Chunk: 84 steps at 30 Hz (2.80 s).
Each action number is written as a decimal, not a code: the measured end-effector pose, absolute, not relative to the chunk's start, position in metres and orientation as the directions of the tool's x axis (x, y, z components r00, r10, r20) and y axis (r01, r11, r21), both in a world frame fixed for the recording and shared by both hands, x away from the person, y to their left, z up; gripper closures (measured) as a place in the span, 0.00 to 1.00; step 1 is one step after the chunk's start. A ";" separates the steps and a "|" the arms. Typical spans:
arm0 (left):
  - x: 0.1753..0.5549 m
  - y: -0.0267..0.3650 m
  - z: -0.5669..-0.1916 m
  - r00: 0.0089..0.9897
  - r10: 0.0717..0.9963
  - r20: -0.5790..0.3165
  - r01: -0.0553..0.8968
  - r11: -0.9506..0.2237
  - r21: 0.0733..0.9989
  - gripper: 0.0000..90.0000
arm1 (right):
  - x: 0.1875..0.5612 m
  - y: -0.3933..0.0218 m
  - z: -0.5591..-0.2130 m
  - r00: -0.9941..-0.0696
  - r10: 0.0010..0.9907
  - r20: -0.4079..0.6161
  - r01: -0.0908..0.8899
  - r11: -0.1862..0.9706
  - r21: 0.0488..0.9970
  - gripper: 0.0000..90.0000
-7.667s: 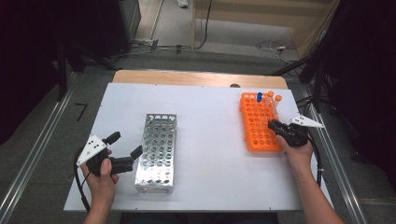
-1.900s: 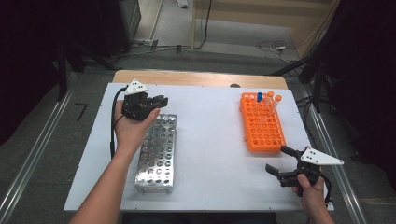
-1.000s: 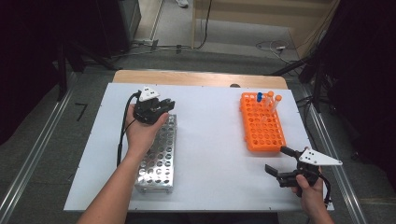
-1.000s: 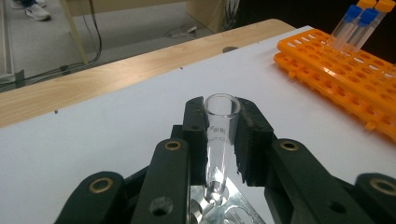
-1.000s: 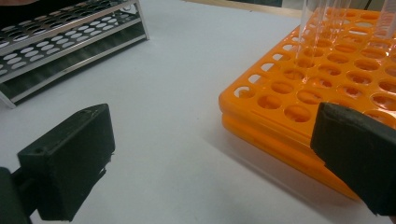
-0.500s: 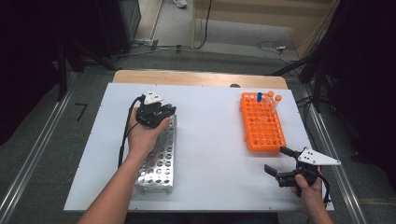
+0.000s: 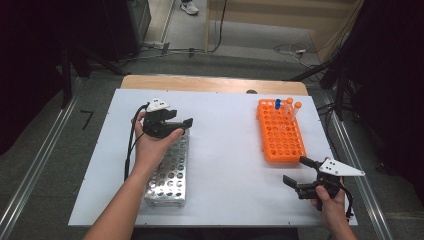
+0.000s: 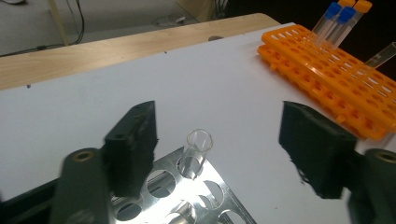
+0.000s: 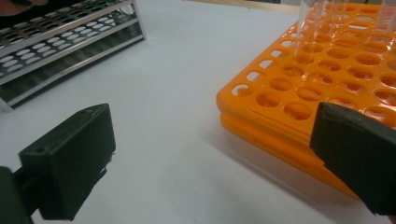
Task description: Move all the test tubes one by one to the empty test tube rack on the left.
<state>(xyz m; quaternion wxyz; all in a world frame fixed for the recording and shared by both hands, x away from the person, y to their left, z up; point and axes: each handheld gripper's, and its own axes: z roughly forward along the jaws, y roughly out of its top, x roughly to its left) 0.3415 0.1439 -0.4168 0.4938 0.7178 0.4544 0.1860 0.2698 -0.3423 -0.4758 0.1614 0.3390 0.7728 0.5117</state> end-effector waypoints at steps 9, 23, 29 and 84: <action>0.312 0.148 -0.415 0.567 0.794 -0.219 0.435 -0.064 0.898 0.03 | 0.272 -0.340 -0.472 -0.694 0.714 0.095 0.362 0.232 0.903 0.03; 0.260 0.154 -0.417 0.609 0.761 -0.225 0.389 -0.038 0.921 0.00 | 0.290 -0.325 -0.452 -0.618 0.782 0.085 0.358 0.183 0.915 0.11; 0.246 0.158 -0.421 0.606 0.763 -0.226 0.388 -0.035 0.921 0.00 | 0.310 -0.319 -0.451 -0.593 0.801 0.085 0.377 0.183 0.908 0.13; 0.231 0.166 -0.420 0.596 0.768 -0.234 0.372 -0.006 0.928 0.00 | 0.353 -0.277 -0.428 -0.456 0.890 -0.021 0.368 0.210 0.906 0.82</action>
